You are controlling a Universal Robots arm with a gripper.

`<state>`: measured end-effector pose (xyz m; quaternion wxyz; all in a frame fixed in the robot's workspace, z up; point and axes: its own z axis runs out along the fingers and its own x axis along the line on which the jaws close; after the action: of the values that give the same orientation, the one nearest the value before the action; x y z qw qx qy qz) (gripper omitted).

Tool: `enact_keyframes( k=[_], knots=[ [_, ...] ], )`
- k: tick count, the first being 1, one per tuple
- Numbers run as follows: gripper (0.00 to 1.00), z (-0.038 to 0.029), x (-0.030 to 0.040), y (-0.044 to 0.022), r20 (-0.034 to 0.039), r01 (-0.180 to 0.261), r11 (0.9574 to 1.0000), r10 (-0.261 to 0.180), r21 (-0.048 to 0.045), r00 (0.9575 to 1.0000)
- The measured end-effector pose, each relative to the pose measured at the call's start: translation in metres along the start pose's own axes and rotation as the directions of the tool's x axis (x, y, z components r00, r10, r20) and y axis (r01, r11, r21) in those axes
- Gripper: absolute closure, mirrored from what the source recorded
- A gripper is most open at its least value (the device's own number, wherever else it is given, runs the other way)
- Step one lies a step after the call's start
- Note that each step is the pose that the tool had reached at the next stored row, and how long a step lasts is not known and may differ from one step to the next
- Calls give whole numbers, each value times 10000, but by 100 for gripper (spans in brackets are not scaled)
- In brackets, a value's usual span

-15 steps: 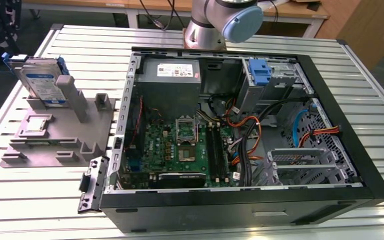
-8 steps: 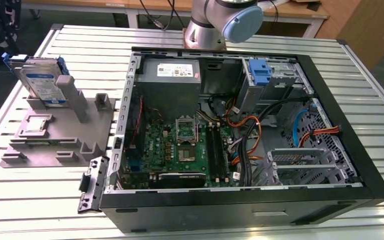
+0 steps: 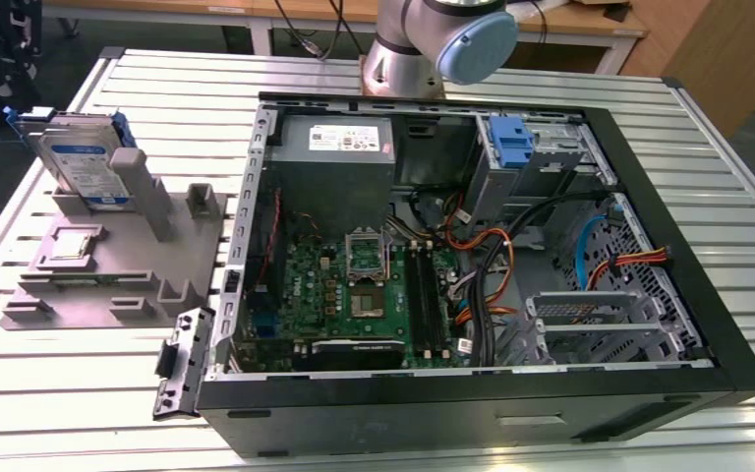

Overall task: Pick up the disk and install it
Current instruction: 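Pick up the disk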

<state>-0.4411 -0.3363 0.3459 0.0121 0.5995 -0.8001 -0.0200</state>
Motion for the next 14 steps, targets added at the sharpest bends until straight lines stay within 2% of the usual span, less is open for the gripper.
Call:
enact_keyframes(
  k=[1, 4, 5, 14],
  knots=[
    [76, 0, 0, 0, 0, 1, 10000, -1, 0, 10000],
    [75, 0, 0, 1, 0, 2, 10000, -2, 0, 10000],
    [69, 0, 0, 2, 0, 2, 10000, -2, 0, 10000],
    [69, 1, 3, 12, -1, 18, 10000, -18, 0, 10000]
  ],
)
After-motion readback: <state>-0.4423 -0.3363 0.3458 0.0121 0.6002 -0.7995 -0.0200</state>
